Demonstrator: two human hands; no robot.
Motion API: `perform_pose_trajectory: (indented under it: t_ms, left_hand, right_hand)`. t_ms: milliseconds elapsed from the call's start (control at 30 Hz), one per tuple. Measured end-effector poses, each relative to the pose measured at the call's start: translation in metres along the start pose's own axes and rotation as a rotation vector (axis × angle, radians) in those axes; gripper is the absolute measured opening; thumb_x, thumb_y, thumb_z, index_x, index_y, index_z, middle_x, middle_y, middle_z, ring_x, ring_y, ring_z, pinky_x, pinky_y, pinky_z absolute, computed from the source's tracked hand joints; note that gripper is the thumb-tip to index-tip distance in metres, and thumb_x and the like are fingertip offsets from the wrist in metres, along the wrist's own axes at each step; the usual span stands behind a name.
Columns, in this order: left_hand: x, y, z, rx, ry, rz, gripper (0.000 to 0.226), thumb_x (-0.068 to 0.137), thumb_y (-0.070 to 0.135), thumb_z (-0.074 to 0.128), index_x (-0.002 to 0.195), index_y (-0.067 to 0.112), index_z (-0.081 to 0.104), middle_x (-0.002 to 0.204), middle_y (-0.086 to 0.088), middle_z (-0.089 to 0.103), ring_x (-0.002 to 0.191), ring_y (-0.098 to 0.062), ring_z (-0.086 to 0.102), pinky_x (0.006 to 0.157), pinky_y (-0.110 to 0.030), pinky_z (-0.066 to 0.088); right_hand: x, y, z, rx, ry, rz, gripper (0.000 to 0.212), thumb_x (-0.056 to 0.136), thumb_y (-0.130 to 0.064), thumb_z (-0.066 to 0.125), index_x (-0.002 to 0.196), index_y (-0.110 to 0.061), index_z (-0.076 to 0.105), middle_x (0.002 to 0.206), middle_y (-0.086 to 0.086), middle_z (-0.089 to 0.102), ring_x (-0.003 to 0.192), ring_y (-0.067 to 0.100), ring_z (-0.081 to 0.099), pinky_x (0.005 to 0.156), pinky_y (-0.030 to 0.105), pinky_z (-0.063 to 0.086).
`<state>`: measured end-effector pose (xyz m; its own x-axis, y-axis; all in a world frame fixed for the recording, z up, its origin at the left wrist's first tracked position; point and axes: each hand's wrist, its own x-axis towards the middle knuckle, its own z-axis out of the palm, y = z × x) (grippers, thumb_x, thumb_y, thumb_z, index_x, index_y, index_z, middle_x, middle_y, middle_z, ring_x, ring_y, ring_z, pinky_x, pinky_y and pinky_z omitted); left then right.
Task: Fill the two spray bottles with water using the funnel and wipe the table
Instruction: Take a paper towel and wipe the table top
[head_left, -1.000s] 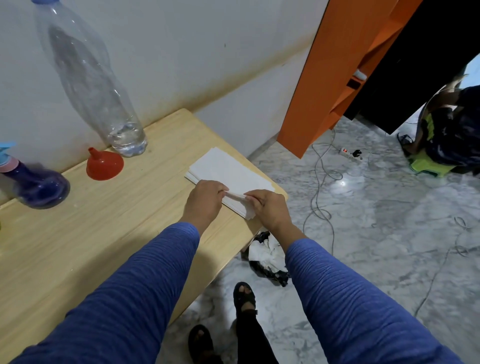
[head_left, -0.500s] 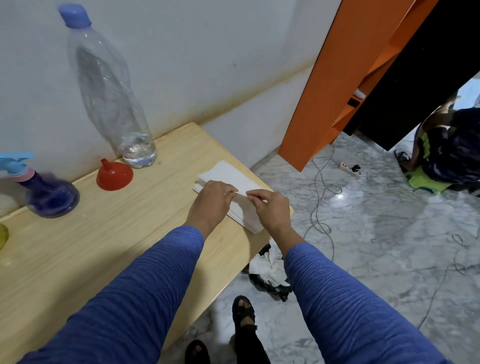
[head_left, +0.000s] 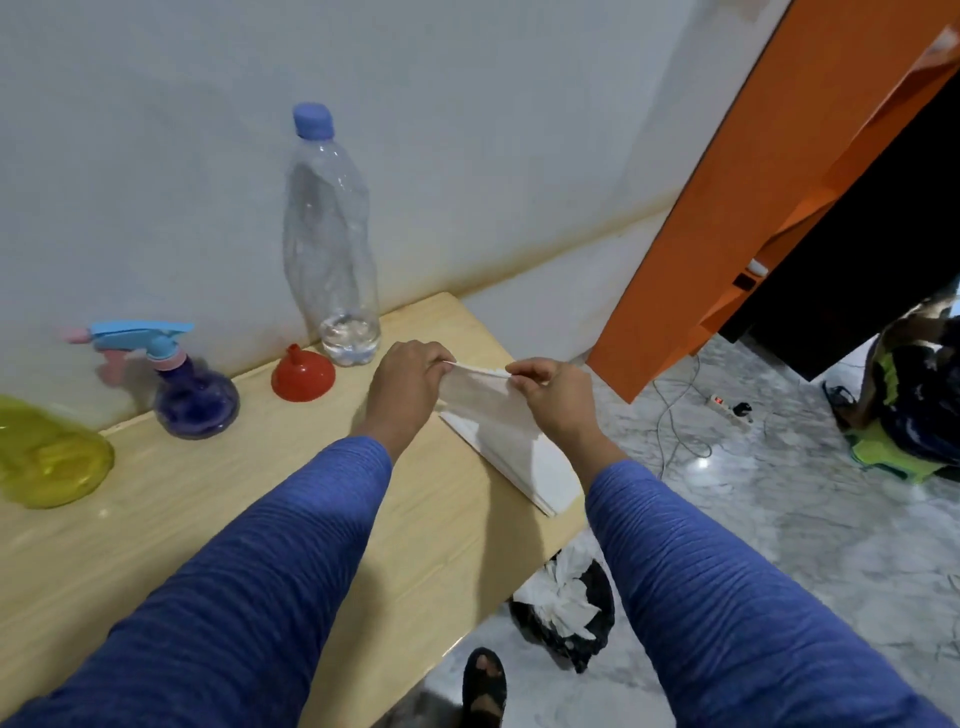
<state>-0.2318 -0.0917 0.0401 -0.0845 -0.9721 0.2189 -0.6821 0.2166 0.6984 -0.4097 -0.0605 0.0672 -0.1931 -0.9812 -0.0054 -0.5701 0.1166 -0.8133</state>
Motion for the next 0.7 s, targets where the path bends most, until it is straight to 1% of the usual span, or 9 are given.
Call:
perform_pose_trajectory:
  t_ms: [67,133,200,267,400,467,567,633,700]
  left_hand:
    - [0.006,-0.009,-0.030,0.016,0.087,-0.003,0.014,0.089,0.015,0.058,0.092,0.011,0.071,0.093,-0.009,0.068,0.096,-0.025,0.056,0.082,-0.024,0.034]
    - [0.005,-0.018,-0.060,0.055,0.174,-0.023,0.012,0.087,0.015,0.062,0.090,0.009,0.071,0.093,-0.011,0.067,0.095,-0.027,0.057,0.082,-0.025,0.034]
    - [0.000,-0.031,-0.084,0.092,0.268,-0.082,0.012,0.086,0.015,0.064,0.091,0.008,0.071,0.094,-0.014,0.067,0.095,-0.029,0.057,0.082,-0.029,0.036]
    - [-0.013,-0.044,-0.102,0.101,0.338,-0.162,0.012,0.085,0.014,0.064,0.091,0.006,0.071,0.093,-0.013,0.067,0.095,-0.029,0.056,0.084,-0.031,0.037]
    - [-0.057,-0.076,-0.112,0.046,0.422,-0.288,0.010,0.085,0.009,0.064,0.091,0.009,0.071,0.092,-0.006,0.067,0.090,-0.020,0.058,0.084,-0.024,0.040]
    - [-0.081,-0.091,-0.102,0.074,0.419,-0.334,0.011,0.084,0.007,0.064,0.091,0.009,0.072,0.092,-0.005,0.068,0.089,-0.019,0.060,0.085,-0.028,0.044]
    - [-0.096,-0.101,-0.083,0.059,0.363,-0.313,0.009,0.081,0.006,0.068,0.087,0.009,0.073,0.087,-0.005,0.069,0.084,-0.021,0.063,0.081,-0.030,0.047]
    - [-0.096,-0.101,-0.077,0.086,0.278,-0.360,0.008,0.082,0.014,0.068,0.088,0.011,0.072,0.090,-0.004,0.069,0.085,-0.020,0.062,0.078,-0.029,0.047]
    - [-0.114,-0.102,-0.072,0.141,0.210,-0.408,0.015,0.086,0.026,0.064,0.090,0.014,0.071,0.094,-0.001,0.068,0.090,-0.018,0.059,0.077,-0.028,0.044]
  right_hand:
    - [0.012,-0.023,0.016,-0.019,-0.043,-0.073,0.015,0.086,-0.005,0.062,0.096,-0.006,0.073,0.097,0.005,0.072,0.083,0.007,0.057,0.071,0.003,0.039]
    - [0.021,-0.046,0.036,-0.025,-0.082,-0.146,0.015,0.087,-0.003,0.061,0.095,-0.006,0.073,0.091,0.002,0.069,0.081,0.008,0.056,0.067,-0.001,0.038]
    - [0.028,-0.065,0.059,-0.014,-0.133,-0.212,0.015,0.086,-0.003,0.060,0.092,-0.006,0.073,0.086,-0.001,0.066,0.077,0.009,0.055,0.064,0.004,0.038]
    - [0.031,-0.080,0.083,-0.024,-0.196,-0.274,0.015,0.085,-0.002,0.059,0.090,-0.007,0.072,0.087,0.000,0.068,0.078,0.011,0.056,0.069,0.011,0.037]
    - [0.023,-0.084,0.125,-0.093,-0.359,-0.387,0.014,0.084,-0.004,0.060,0.089,-0.010,0.072,0.094,0.006,0.072,0.087,0.021,0.063,0.080,0.023,0.045]
    - [0.014,-0.072,0.138,-0.148,-0.451,-0.420,0.015,0.085,-0.003,0.059,0.090,-0.010,0.072,0.096,0.006,0.072,0.090,0.022,0.064,0.081,0.024,0.045]
    - [0.012,-0.051,0.137,-0.200,-0.507,-0.422,0.018,0.084,0.000,0.057,0.091,-0.008,0.072,0.099,0.008,0.071,0.095,0.024,0.064,0.087,0.029,0.047]
    - [0.011,-0.043,0.135,-0.231,-0.531,-0.400,0.019,0.082,-0.002,0.058,0.092,-0.009,0.072,0.101,0.007,0.071,0.097,0.025,0.064,0.087,0.028,0.047]
    - [-0.001,-0.032,0.135,-0.248,-0.515,-0.409,0.019,0.082,-0.014,0.062,0.099,-0.012,0.070,0.107,0.005,0.068,0.103,0.023,0.060,0.088,0.026,0.044]
